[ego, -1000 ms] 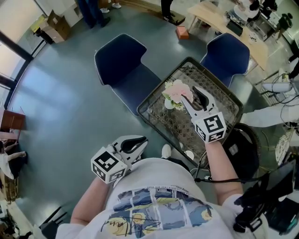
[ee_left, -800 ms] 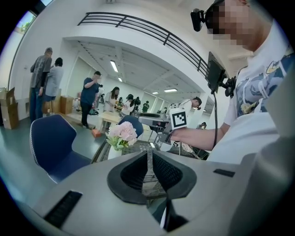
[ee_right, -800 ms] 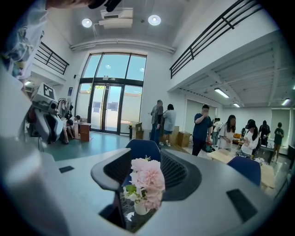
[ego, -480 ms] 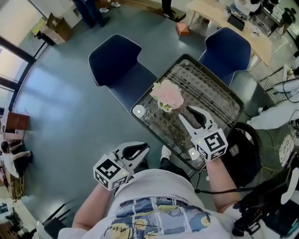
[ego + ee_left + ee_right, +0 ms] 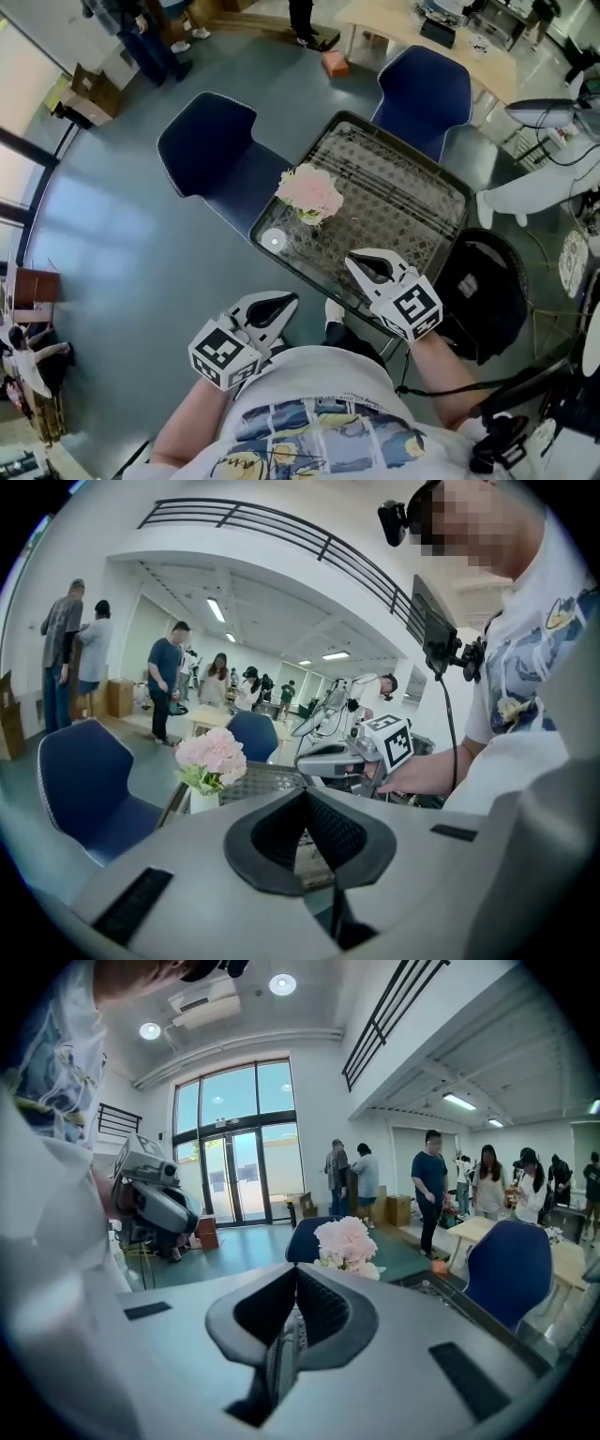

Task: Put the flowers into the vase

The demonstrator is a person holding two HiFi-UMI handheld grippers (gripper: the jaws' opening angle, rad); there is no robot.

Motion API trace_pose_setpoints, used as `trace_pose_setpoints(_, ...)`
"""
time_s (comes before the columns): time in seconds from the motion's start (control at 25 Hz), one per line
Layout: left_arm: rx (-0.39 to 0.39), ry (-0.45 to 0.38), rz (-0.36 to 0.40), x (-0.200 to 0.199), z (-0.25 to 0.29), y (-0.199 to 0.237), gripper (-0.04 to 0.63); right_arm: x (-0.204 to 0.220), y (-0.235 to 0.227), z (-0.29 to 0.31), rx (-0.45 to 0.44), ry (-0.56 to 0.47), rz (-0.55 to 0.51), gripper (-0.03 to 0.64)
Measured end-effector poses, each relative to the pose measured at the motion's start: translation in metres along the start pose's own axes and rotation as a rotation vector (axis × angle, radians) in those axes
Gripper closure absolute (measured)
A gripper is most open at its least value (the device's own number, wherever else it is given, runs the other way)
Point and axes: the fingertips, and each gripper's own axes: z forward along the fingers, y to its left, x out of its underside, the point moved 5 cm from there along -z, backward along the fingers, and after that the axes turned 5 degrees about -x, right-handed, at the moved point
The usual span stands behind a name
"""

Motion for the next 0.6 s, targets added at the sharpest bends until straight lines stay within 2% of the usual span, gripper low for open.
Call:
trace_pose_setpoints(0.12, 0.025, -0.013, 0.05, -0.004, -0.016, -0.002, 0.586, -0.005, 0.022, -0.001, 0.029, 0.0, -0.001, 0.606)
trace_pose_setpoints(0.24, 0.059, -0.025, 0.068, 0.003, -0.042, -0.001, 0.586, -0.013, 0.048, 0.007, 0.045, -0.007, -0.014, 0.606)
trace_pose_setpoints(0.6, 0.094, -0.075, 0.007, 0.038, -0.147, 0.016, 0.586, -0.033, 0.157, 0.037, 0.061, 0.003, -0.029, 0.606)
